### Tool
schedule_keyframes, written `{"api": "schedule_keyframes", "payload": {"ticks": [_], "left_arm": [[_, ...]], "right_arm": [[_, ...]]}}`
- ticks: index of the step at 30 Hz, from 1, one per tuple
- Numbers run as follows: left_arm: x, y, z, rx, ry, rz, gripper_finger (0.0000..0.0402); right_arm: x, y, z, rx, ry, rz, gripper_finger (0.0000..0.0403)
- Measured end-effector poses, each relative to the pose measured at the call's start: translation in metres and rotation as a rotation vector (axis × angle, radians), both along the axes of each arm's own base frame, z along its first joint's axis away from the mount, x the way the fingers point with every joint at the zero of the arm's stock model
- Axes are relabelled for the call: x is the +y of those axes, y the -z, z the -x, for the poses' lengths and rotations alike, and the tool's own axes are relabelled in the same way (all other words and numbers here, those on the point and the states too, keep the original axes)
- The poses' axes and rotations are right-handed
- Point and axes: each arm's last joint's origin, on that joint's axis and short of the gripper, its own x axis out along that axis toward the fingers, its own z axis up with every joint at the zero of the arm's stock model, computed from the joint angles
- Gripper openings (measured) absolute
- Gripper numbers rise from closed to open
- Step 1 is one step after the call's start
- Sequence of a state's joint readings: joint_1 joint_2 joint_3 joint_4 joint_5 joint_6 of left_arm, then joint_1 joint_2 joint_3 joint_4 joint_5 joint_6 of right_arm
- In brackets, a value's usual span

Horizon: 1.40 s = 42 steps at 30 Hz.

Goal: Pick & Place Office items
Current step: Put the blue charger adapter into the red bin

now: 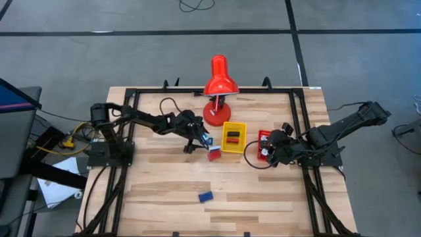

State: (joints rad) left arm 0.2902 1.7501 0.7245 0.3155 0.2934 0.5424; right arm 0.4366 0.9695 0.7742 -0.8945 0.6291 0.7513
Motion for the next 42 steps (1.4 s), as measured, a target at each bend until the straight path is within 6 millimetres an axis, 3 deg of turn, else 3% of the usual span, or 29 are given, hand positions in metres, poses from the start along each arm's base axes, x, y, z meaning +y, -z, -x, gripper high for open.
{"api": "schedule_keyframes", "payload": {"ticks": [10, 29, 42], "left_arm": [[0.01, 0.005, 0.007, 0.063, -0.041, 0.024, 0.0335], [0.002, 0.014, 0.004, 0.087, -0.042, 0.064, 0.0192], [0.001, 0.007, 0.0, 0.031, -0.106, 0.134, 0.0161]], "right_arm": [[0.0, 0.0, 0.0, 0.002, -0.003, 0.002, 0.0188], [0.0, 0.0, 0.0, 0.002, -0.002, 0.002, 0.0188], [0.0, 0.0, 0.0, 0.002, -0.001, 0.0, 0.0188]]}}
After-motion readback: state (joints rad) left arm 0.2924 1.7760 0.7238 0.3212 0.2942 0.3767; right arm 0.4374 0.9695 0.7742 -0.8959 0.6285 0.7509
